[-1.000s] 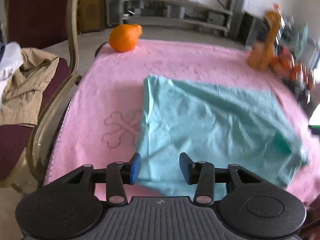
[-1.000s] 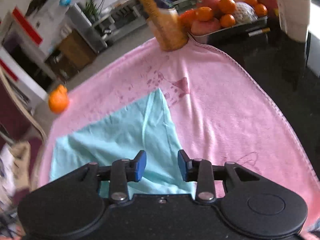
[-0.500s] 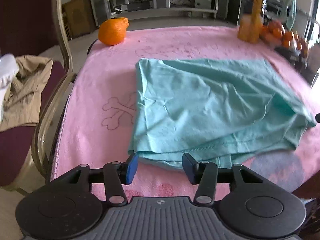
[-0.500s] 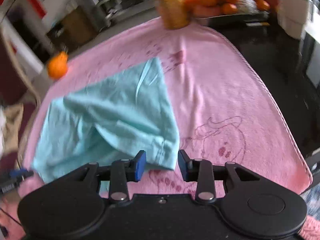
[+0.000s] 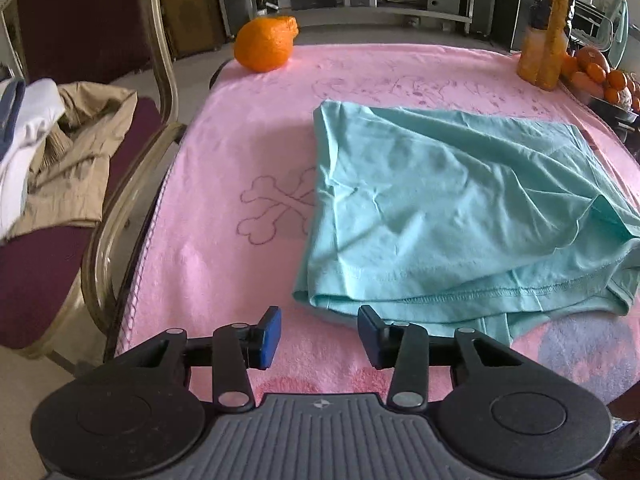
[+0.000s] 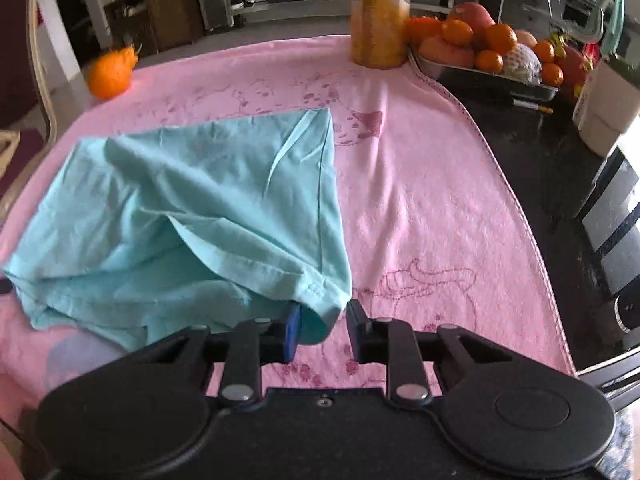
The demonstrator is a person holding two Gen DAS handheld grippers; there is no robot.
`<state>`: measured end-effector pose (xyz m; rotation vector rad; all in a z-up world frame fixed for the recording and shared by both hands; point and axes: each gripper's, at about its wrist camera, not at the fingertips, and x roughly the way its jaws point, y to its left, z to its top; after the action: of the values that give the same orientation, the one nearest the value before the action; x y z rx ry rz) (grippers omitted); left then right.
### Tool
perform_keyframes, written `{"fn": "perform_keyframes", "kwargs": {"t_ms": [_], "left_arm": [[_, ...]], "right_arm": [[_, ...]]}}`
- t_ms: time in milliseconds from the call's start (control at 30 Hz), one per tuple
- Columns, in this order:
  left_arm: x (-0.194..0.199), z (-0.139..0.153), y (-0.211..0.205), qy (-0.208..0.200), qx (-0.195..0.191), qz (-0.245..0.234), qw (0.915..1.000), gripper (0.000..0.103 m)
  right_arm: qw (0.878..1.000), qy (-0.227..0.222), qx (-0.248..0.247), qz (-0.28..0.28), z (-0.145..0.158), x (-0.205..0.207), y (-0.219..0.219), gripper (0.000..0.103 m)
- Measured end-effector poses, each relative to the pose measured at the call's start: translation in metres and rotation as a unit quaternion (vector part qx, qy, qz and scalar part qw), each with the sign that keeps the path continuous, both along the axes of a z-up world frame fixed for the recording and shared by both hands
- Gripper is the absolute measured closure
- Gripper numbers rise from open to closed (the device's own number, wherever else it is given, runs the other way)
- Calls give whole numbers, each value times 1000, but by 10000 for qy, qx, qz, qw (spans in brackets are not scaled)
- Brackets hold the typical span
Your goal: Fold clothes
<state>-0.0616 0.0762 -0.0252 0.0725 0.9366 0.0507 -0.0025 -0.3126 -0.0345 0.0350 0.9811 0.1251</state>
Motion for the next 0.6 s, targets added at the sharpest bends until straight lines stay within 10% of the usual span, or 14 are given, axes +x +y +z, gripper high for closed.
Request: {"fn": "perform_keyframes", "kwargs": {"t_ms": [600], "left_arm": [[14, -14, -17, 11, 635, -302, 9975, 65]], "right_arm": [[9993, 202, 305, -110, -1, 1, -6, 78]]}}
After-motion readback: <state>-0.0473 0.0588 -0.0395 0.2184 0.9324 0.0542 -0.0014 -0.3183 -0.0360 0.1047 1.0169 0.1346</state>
